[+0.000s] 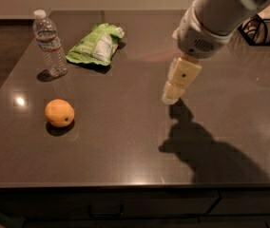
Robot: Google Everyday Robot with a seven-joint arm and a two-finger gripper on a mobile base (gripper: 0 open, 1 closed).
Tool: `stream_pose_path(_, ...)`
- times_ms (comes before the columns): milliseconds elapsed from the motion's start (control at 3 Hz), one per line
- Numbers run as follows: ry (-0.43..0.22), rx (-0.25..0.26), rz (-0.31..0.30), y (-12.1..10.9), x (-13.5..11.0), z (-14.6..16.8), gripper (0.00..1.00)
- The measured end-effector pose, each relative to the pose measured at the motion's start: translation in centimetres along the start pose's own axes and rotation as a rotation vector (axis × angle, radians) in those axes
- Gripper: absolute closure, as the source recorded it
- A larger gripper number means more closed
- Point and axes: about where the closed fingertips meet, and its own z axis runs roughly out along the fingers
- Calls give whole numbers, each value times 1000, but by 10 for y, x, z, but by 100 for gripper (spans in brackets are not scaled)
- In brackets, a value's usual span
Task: Knock water bottle over
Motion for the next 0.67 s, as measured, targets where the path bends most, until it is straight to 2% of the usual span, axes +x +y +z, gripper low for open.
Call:
stream_pose_path(333, -53, 14, 56, -4, -32, 30, 0)
stream_pose_path(667, -103, 16, 144, -12, -62, 56, 0)
